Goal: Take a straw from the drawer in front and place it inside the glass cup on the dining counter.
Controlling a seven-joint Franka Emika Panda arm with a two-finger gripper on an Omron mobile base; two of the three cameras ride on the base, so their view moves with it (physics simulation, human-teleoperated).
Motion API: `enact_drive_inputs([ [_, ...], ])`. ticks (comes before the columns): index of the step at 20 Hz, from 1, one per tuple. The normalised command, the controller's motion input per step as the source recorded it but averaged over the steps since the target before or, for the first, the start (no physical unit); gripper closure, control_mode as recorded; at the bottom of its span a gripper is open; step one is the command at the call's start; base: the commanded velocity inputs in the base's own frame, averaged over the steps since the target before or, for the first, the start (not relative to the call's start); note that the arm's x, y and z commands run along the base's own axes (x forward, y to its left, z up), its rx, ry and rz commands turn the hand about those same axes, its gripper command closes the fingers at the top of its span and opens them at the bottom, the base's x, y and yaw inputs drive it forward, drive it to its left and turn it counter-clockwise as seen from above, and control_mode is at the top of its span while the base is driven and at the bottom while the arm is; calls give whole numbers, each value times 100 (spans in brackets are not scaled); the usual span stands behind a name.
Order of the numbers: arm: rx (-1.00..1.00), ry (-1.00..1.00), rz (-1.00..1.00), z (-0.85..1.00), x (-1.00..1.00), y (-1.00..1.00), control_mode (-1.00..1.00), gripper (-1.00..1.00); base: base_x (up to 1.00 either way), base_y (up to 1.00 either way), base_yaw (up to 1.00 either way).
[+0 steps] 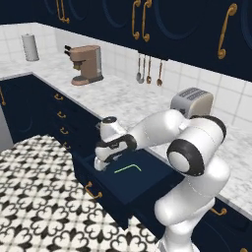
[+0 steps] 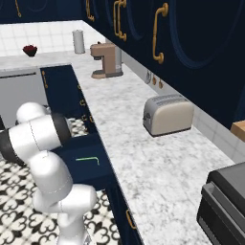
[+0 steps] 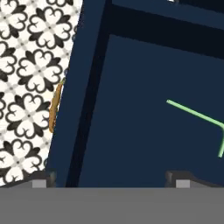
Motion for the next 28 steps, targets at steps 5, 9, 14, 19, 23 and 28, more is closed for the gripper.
enact_drive_inputs([
  [5, 2, 15, -2, -27, 50, -28, -100, -100, 0, 0, 0],
  [9, 0, 11, -1, -56, 54, -1, -100, -100, 0, 0, 0],
  [14, 0, 15, -3, -58, 47, 0, -100, -100, 0, 0, 0],
  [19, 0, 16, -2, -63, 22, 31, -100, -100, 0, 0, 0],
  [23, 0, 15, -1, -61, 16, 55, -100, -100, 0, 0, 0],
  [28, 0, 13, -1, -53, 2, 68, -100, -100, 0, 0, 0],
])
